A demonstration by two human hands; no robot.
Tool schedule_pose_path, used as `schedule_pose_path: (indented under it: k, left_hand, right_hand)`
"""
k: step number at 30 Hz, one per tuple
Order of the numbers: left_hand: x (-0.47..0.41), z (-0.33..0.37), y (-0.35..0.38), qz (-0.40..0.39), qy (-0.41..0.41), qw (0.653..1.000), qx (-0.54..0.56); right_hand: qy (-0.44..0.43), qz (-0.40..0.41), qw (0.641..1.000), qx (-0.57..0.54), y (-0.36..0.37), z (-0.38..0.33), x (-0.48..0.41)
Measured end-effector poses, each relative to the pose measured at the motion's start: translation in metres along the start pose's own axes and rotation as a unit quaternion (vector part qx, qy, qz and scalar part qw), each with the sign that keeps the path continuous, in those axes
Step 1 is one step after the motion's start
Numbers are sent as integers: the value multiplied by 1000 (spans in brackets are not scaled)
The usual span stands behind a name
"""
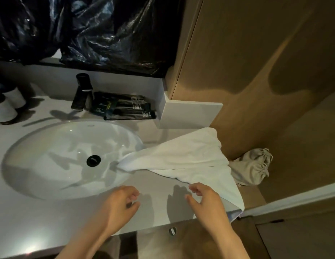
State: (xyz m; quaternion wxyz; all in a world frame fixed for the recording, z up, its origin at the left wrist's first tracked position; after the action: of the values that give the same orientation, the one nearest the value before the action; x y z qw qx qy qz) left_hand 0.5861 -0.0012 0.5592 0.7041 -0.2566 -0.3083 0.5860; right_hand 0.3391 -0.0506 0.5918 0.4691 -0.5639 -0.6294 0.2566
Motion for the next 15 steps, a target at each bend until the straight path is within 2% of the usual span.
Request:
schedule_pose_path:
  k: [15]
  left_hand:
    - [2,-11,-19,35,-52,997,54]
  right_hand:
    - [-69,-21,997,-7,17,-19,-45]
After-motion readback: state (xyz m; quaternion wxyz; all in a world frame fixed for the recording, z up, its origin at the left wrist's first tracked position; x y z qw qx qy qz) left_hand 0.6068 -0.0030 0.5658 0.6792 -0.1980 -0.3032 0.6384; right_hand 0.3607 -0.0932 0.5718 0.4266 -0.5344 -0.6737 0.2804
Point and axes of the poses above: each hand's wrist, its own x-axis away from the middle knuckle, its own y-axis out of the palm, z = x × y, the point moved 7 cm from there along -x, towards the middle knuckle, and after that the axes turned 10 degrees about y, right-handed, at the moved point
